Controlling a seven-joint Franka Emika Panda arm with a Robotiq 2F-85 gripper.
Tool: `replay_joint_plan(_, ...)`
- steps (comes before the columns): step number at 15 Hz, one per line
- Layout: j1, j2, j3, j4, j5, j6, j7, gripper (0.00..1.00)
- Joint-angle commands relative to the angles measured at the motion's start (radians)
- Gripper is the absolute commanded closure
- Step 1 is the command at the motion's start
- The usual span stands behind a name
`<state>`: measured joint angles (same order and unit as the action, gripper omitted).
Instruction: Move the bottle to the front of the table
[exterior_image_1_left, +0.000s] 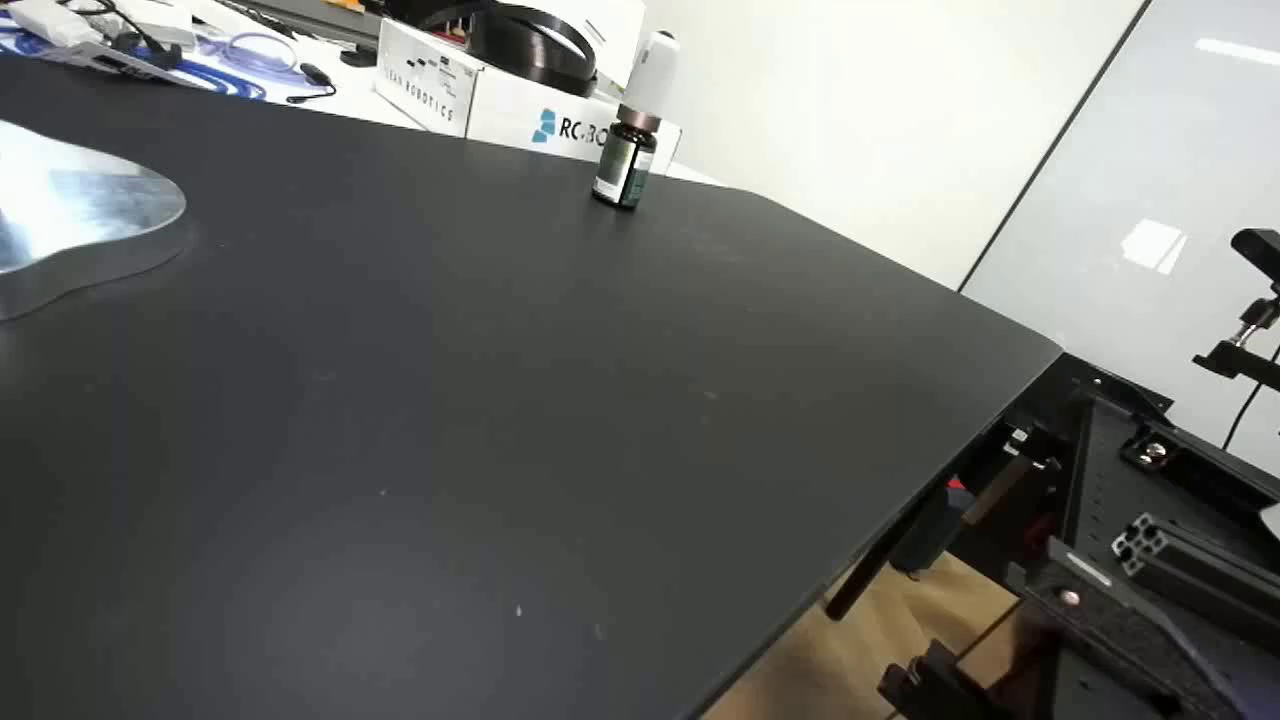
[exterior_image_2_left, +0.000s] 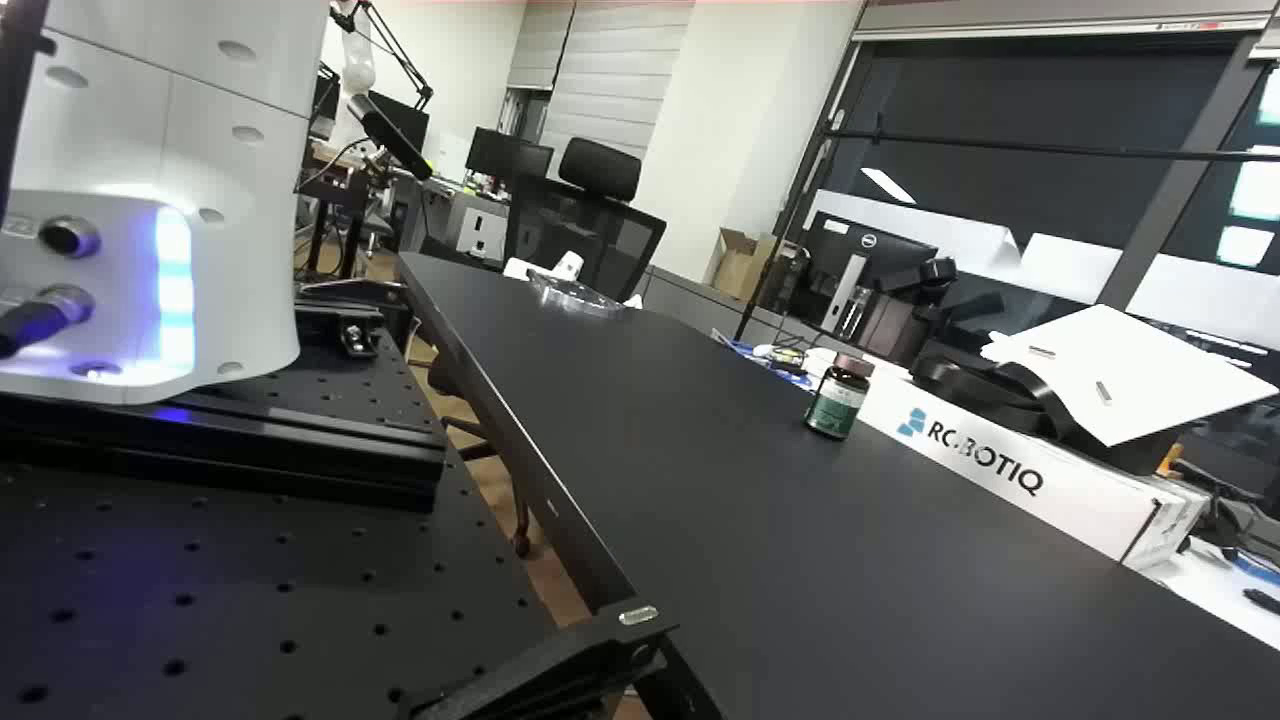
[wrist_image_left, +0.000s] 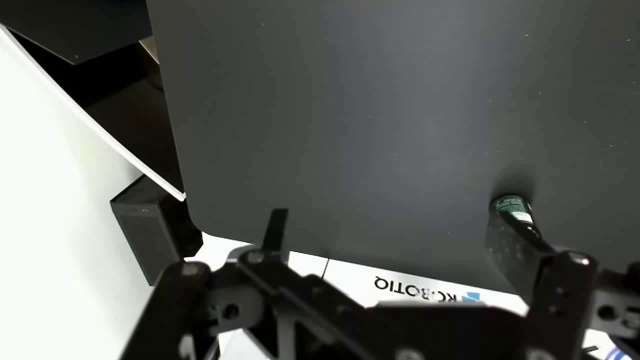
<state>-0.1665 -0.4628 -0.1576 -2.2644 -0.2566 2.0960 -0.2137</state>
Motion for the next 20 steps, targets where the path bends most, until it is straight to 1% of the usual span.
replay_joint_plan(1,0.005,0.0,-0.004,0.002,-0.002,-0.002,0.002,0.0)
replay_joint_plan(9,0.005,0.0,-0.004,0.002,-0.002,-0.001,0.002,0.0)
replay_joint_plan(11,0.009,0.053,-0.005,0.021,-0.002,0.069,0.014,0.0)
replay_joint_plan(13,0.02,0.156,-0.004,0.066,0.015,0.151,0.023,0.0)
replay_joint_plan(15,0.034,0.289,0.002,0.135,0.04,0.218,0.033,0.0)
replay_joint_plan(20,0.078,0.566,0.06,0.315,0.105,0.291,0.061,0.0)
